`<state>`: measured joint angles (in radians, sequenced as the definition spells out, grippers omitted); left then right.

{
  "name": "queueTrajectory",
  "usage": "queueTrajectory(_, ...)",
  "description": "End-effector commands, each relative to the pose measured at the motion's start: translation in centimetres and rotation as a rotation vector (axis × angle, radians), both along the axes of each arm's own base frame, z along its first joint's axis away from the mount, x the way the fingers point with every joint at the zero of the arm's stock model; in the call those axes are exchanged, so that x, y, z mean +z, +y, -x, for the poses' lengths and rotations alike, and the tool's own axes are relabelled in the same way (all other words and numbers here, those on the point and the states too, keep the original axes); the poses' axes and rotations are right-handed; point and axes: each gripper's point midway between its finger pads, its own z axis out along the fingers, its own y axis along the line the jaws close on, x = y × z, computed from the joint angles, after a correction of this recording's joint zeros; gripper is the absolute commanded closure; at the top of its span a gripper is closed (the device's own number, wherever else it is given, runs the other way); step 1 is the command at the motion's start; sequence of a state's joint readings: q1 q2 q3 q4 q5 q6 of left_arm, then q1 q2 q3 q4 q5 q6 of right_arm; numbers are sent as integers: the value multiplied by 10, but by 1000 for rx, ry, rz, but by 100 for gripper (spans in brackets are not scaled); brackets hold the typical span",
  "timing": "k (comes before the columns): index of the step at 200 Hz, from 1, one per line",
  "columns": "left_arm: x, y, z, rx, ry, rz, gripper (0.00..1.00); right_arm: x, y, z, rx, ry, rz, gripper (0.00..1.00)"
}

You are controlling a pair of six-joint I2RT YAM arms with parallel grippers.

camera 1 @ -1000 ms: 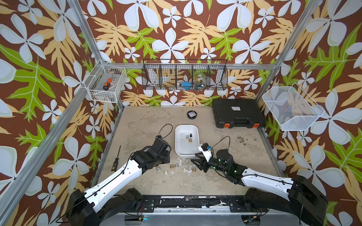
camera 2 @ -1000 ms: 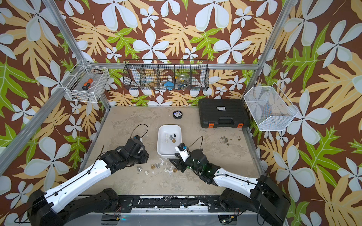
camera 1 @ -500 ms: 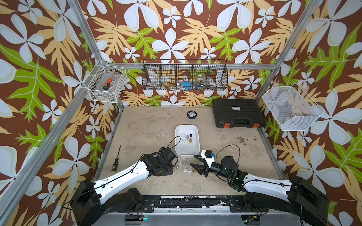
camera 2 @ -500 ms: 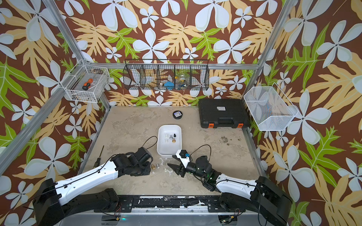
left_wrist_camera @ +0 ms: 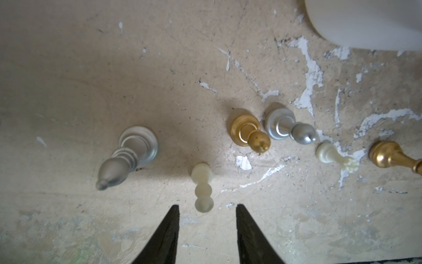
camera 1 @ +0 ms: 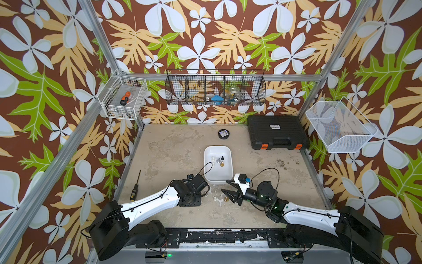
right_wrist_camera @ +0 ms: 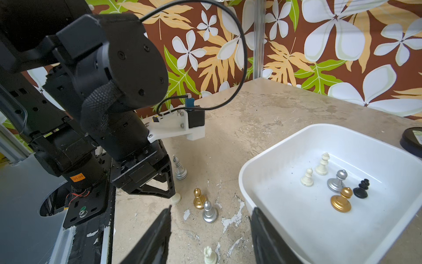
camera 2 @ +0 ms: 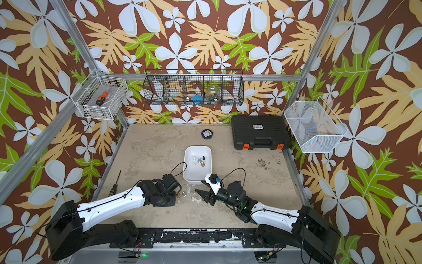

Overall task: Put the chess pieces into the storage box
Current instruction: Pick up the chess piece at the center of the board.

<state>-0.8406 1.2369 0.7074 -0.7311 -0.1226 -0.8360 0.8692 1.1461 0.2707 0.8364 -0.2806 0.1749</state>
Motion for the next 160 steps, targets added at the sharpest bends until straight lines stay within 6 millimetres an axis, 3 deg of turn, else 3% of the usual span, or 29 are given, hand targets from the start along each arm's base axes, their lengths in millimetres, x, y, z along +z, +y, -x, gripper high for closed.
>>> queueTrajectory(1, -1, 0, -7, -11, -27, -13, 58, 4, 3, -1, 6, -16, -4, 43)
queueTrajectory(60, -4, 1, -8, -19, -28, -21, 69, 1, 6, -3, 1, -9, 14, 43)
queueTrajectory(120, -15, 6, 2, -11, 2, -15, 69, 2, 6, -3, -3, -11, 16, 43)
queueTrajectory(143, -12, 5, -3, -5, -28, -5, 74, 2, 6, -3, -2, -12, 15, 42)
queueTrajectory(160, -13, 4, -4, -8, -34, -3, 72, 2, 6, -2, 0, -12, 16, 42)
